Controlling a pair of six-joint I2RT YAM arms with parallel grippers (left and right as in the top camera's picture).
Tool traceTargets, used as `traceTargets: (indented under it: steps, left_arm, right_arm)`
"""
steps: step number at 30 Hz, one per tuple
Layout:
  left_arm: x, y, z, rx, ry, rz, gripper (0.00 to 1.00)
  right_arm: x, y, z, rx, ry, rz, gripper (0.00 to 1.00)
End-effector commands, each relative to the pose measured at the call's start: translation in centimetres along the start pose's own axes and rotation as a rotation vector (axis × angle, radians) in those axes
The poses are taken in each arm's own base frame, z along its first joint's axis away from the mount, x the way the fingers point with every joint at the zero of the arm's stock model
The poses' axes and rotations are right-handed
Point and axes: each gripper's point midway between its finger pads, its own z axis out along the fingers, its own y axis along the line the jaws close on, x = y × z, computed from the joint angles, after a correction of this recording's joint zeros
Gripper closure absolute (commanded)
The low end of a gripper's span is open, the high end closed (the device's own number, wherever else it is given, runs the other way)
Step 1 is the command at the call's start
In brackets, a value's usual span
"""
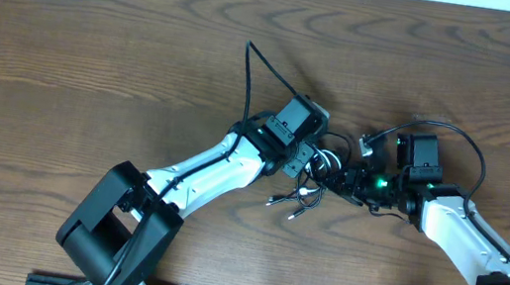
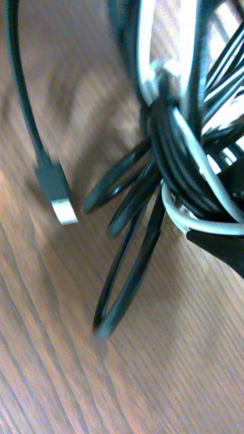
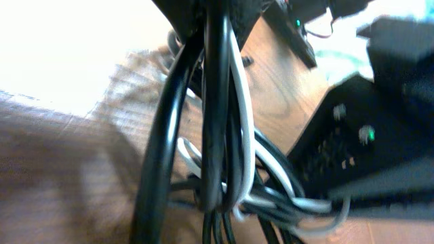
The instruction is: Untangle cables
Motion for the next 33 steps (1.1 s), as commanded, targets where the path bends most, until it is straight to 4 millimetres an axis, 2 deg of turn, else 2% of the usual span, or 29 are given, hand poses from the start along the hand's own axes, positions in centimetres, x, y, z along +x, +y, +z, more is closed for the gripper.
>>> traceTargets:
  steps: [1, 5, 9, 14, 21, 31, 33]
  left_arm:
    - [-0.6, 6.7, -0.4, -0.309, -0.04, -0.123, 0.92]
    - [-0.4, 7.9, -0.4, -0.323, -0.035, -0.169, 0.93]
    - [0.1, 9.8, -0.5, -0.346, -0.026, -0.25, 0.93]
    - [0.5, 10.6, -0.3, -0.3, -0.006, -0.291, 0.93]
    - [1.2, 12.8, -0.5, -0.328, 0.002, -0.402, 0.92]
    - [2.2, 14.7, -0.7, -0.348, 0.018, -0.508, 0.93]
    - [2.0, 14.0, -0.4, -0.27, 0.025, -0.522, 0.93]
  right_arm:
    - [2.2, -0.3, 0.1, -0.019, 0.079, -0.047, 0.99]
    - [3.2, -0.8, 0.0, -0.004, 0.114, -0.066, 0.99]
    - [4.0, -1.3, -0.2, 0.015, 0.143, -0.079, 0.99]
    - [4.6, -2.3, -0.5, 0.058, 0.162, -0.059, 0.99]
    - [6.3, -6.6, -1.8, 0.285, 0.205, 0.0, 0.99]
    - [5.8, -10.3, -3.7, 0.495, 0.162, 0.062, 0.99]
    - [5.7, -10.5, -3.8, 0.503, 0.152, 0.075, 0.99]
